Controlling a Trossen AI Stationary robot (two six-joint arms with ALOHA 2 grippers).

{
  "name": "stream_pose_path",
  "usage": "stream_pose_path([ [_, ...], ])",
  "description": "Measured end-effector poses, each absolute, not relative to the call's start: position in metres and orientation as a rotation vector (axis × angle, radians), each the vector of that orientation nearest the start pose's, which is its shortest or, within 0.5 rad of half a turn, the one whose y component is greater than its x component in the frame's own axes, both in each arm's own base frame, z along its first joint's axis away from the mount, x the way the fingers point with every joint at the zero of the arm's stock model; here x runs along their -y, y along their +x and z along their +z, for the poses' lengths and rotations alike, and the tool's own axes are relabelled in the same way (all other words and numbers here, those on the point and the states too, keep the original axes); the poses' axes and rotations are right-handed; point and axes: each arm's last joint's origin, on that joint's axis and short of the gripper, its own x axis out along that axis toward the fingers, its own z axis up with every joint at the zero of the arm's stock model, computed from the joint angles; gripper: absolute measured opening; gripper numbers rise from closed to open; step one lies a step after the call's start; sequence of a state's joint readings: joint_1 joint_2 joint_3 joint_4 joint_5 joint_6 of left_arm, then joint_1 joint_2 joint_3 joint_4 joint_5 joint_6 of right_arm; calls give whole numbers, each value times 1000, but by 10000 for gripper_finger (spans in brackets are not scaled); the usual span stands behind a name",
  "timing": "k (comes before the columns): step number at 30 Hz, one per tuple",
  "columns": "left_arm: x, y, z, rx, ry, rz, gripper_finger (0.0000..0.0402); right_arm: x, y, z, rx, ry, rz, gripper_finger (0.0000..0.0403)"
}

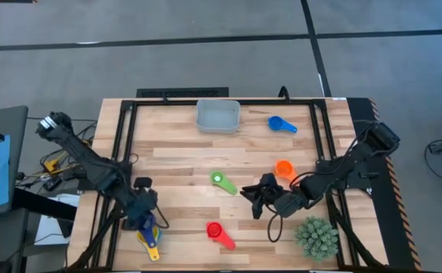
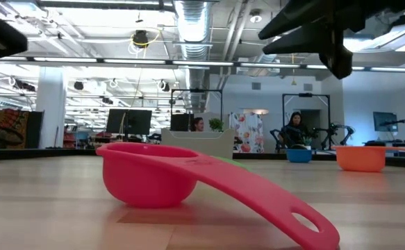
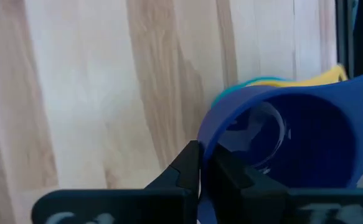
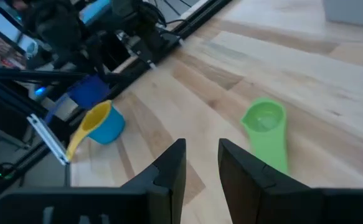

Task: Nest measuring cups in basket
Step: Stack the dark blue measuring cup on top of the yellow measuring cup, then stack the orange measuring cup on top of the dark blue measuring cup

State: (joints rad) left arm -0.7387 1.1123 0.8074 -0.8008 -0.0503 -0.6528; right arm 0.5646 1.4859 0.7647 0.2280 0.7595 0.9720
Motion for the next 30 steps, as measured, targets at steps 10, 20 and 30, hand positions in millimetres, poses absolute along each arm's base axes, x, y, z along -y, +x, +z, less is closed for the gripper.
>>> stream_pose_path([
  [10,156,151,217,-1241,-91,-251,38,-152,260,208,-258,679,-326,118],
  [20,168,159,230,-1178,-196,-261,90,-152,260,208,-260,679,-326,118],
  [30,159,156,228,-1175,-195,-58,95,-149,261,207,-267,651,-338,118],
])
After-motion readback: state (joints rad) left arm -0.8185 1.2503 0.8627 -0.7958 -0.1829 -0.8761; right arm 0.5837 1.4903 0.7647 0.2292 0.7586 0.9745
